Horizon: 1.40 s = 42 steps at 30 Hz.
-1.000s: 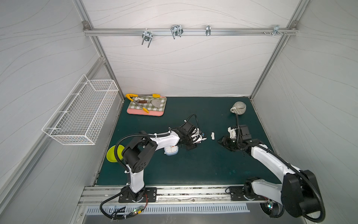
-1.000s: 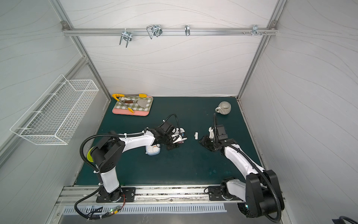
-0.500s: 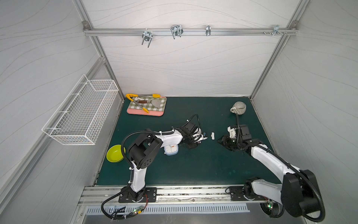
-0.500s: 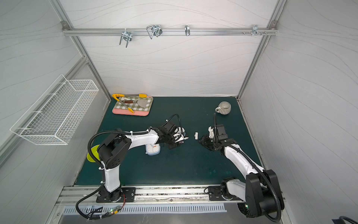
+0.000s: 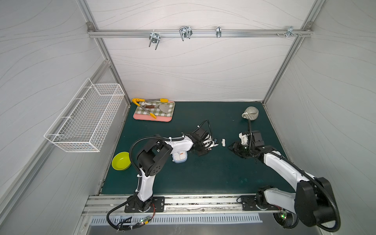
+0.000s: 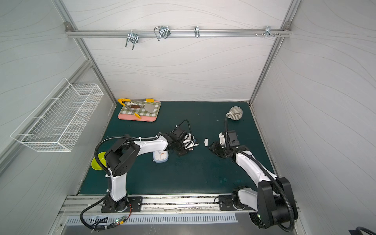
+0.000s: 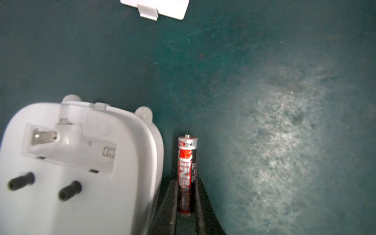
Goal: Insert the battery into the alarm
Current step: Pick up the battery at the center of the board.
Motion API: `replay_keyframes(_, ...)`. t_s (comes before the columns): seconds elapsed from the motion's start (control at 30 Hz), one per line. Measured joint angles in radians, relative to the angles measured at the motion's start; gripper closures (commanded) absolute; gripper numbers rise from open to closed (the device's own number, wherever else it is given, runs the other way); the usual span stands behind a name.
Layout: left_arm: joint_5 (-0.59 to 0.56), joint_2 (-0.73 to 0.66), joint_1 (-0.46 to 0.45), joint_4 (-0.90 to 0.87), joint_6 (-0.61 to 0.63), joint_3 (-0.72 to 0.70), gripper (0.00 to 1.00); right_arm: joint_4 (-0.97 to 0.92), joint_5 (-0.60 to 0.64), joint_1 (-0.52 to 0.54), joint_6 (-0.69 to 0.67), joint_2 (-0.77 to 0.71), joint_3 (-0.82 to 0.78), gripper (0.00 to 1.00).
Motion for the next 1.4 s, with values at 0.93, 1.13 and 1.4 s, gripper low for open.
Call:
replay_keyframes(0.93,0.400,-0.153,-0.008,0.480,-0.537,-0.129,0.88,0.257,-0.058,0.080,0.044,-0.109,-0.033,0.58)
replay_keyframes(1.13,0.410,-0.154,-0.008,0.488,-0.556,-0.129,0.88,0.270,-0.056,0.085,0.046,-0.094,-0.020,0.67)
replay_keyframes(1.4,0.410,-0.154,-0.008,0.488,-0.561,-0.129,0.88,0.270,-0.059,0.090,0.047,-0.076,-0.018,0.84)
